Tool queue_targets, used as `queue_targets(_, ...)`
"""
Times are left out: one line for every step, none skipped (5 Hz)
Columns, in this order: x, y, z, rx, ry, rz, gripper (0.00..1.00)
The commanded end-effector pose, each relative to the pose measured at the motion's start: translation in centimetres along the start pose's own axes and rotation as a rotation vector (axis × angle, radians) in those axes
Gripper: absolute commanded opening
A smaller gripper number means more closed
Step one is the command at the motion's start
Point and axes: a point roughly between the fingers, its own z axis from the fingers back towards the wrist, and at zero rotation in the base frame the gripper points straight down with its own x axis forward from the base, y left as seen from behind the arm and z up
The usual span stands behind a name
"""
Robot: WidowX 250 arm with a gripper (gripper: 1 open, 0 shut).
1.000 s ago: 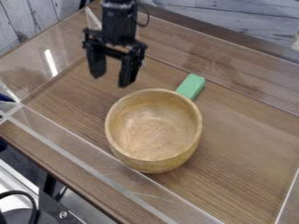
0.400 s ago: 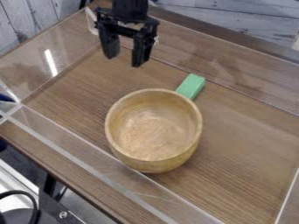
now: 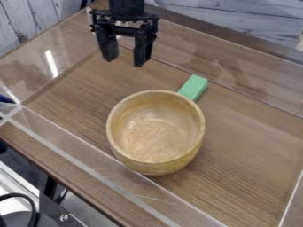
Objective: Remove the green block from inside the brown bowl and put it on the table
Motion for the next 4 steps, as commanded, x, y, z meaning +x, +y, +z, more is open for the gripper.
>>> queue_targets(-0.6,0.6,2.1,-0.010,-0.112,-0.045,1.00)
queue_targets(-1.1,1.6,2.0,-0.037,-0.144,-0.080,1.00)
queue_targets(-1.2,2.9,1.8,-0.027,-0.177,-0.110,1.00)
queue_targets(-0.9,3.4,1.6,-0.015,-0.203,-0.141,1.00)
